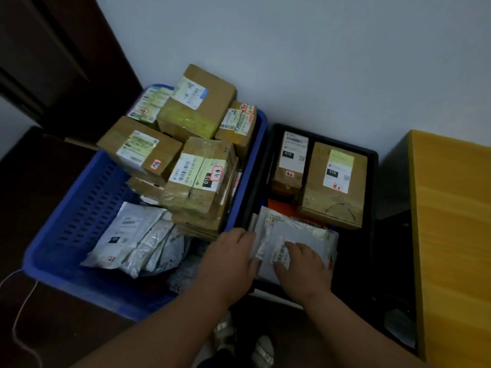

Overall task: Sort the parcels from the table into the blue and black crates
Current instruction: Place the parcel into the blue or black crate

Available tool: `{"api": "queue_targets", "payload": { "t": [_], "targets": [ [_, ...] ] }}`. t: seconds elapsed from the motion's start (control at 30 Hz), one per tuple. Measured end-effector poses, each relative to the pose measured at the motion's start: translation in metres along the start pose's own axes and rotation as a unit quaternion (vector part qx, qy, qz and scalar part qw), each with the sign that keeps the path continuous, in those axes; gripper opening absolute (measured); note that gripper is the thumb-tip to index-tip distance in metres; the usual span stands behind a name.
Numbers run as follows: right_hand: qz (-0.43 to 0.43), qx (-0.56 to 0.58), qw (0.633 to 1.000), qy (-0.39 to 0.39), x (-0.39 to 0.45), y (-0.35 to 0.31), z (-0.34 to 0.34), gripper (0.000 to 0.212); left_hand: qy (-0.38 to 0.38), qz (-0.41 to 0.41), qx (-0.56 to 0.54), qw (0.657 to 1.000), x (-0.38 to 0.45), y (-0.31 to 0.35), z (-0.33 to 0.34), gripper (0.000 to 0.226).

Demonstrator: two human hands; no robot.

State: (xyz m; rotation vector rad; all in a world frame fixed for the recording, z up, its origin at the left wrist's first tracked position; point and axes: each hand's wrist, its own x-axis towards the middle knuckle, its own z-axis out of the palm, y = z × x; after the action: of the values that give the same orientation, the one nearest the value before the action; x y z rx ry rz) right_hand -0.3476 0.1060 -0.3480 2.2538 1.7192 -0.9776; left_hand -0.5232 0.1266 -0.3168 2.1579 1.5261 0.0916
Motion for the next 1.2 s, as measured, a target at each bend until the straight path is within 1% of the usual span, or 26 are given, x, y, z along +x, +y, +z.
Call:
{"api": "queue_targets", "payload": {
  "t": [0.1,0.17,0.27,0.37,0.43,0.53,0.67,0.73,0.8,0.83,0.87,0.9,0.93,0.97,1.0,1.07,1.1,1.17,1.2],
  "targets": [
    [-0.022,-0.004,1.000,0.003,-0.009,-0.017,0.000,0.058,0.088,-0.052,-0.051,0.993,-0.018,-0.022,-0.013,0.043],
    [-0.048,-0.006,0.999,0.001,-0.013,-0.033,-0.001,0.051,0.120,-0.081,-0.065,0.987,-0.028,-0.042,-0.022,0.038],
    [-0.094,-0.012,0.995,-0.019,-0.015,-0.063,0.003,0.037,0.137,-0.140,-0.075,0.978,-0.041,-0.081,-0.037,0.027],
    [-0.125,0.008,0.991,-0.044,-0.011,-0.097,0.016,0.026,0.131,-0.214,-0.077,0.965,-0.048,-0.132,-0.048,0.019],
    [-0.131,0.022,0.989,-0.071,-0.009,-0.123,0.028,0.023,0.111,-0.248,-0.074,0.959,-0.051,-0.171,-0.051,0.027],
    [-0.123,0.031,0.988,-0.087,-0.002,-0.170,0.056,0.021,0.022,-0.288,-0.078,0.954,-0.051,-0.229,-0.059,0.049],
    [-0.100,0.055,0.988,-0.108,0.015,-0.238,0.105,0.022,-0.092,-0.278,-0.080,0.953,-0.047,-0.297,-0.068,0.060],
    [-0.089,0.078,0.985,-0.125,0.025,-0.264,0.128,0.017,-0.135,-0.274,-0.090,0.948,-0.043,-0.321,-0.070,0.062],
    [-0.052,0.102,0.981,-0.157,0.036,-0.282,0.147,0.021,-0.163,-0.266,-0.097,0.945,-0.036,-0.341,-0.068,0.064],
    [-0.019,0.130,0.977,-0.169,0.042,-0.286,0.157,0.021,-0.172,-0.259,-0.101,0.945,-0.033,-0.349,-0.065,0.064],
    [0.021,0.164,0.970,-0.177,0.049,-0.288,0.166,0.027,-0.181,-0.254,-0.104,0.945,-0.030,-0.354,-0.061,0.066],
    [0.065,0.200,0.961,-0.180,0.057,-0.288,0.174,0.045,-0.190,-0.251,-0.105,0.943,-0.027,-0.360,-0.056,0.068],
    [0.111,0.237,0.949,-0.174,0.065,-0.286,0.182,0.073,-0.200,-0.249,-0.107,0.942,-0.024,-0.365,-0.051,0.070],
    [0.153,0.272,0.935,-0.166,0.072,-0.284,0.187,0.096,-0.208,-0.247,-0.109,0.940,-0.021,-0.370,-0.045,0.073],
    [0.185,0.310,0.920,-0.153,0.079,-0.282,0.191,0.109,-0.214,-0.247,-0.110,0.938,-0.018,-0.373,-0.040,0.074],
    [0.244,0.388,0.879,-0.127,0.092,-0.277,0.199,0.120,-0.218,-0.245,-0.103,0.939,-0.013,-0.379,-0.031,0.078],
    [0.261,0.424,0.859,-0.121,0.097,-0.275,0.202,0.125,-0.219,-0.240,-0.097,0.941,-0.010,-0.381,-0.026,0.079],
    [0.269,0.477,0.828,-0.123,0.107,-0.275,0.211,0.143,-0.225,-0.230,-0.083,0.943,-0.004,-0.382,-0.019,0.080],
    [0.264,0.493,0.820,-0.125,0.111,-0.276,0.216,0.153,-0.231,-0.227,-0.075,0.943,-0.002,-0.382,-0.016,0.081]
  ]
}}
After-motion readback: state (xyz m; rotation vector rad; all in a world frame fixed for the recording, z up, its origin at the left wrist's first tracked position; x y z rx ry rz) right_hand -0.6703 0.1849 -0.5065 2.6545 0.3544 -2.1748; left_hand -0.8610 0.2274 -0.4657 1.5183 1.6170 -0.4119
